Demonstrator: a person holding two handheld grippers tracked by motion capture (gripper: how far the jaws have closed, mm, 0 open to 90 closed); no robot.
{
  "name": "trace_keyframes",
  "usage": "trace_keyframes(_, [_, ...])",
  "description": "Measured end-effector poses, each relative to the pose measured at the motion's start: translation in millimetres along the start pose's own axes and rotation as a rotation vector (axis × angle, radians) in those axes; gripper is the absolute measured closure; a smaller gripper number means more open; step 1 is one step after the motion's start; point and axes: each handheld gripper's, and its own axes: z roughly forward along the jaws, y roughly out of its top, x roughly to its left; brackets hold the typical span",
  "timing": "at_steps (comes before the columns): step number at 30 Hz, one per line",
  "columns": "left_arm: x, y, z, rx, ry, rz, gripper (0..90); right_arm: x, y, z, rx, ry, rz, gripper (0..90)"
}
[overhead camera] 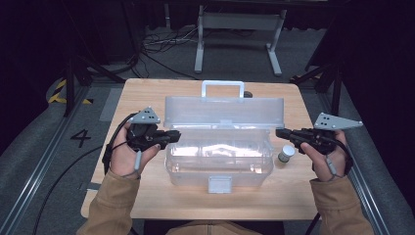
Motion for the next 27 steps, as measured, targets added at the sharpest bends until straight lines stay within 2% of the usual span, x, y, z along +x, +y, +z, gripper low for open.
trace_keyframes(4, [4.3,-2.6,0.1,-0.031,0.027,-0.02,84.0,-0.1,-0.2,0.0,-0.001,0.0,0.001,90.0])
trace_keyframes(7, [6.4,-3.2,-1.0,-0.063,0.048,-0.019,85.1,0.1,-0.3,0.6,0.0,0.003,0.0,90.0])
trace_keyframes(11, [9.0,-3.2,-2.0,-0.079,0.071,-0.009,88.5,0.4,-0.6,2.3,0.002,0.003,0.004,90.0])
trace_keyframes(21, [14.0,-0.4,-1.4,-0.125,0.08,-0.008,89.6,6.8,-1.0,-2.0,0.054,-0.044,-0.02,89.6])
trace_keyframes(27, [17.2,2.1,-0.2,-0.139,0.077,-0.008,89.7,6.8,-3.6,-8.3,0.03,-0.099,-0.017,77.1])
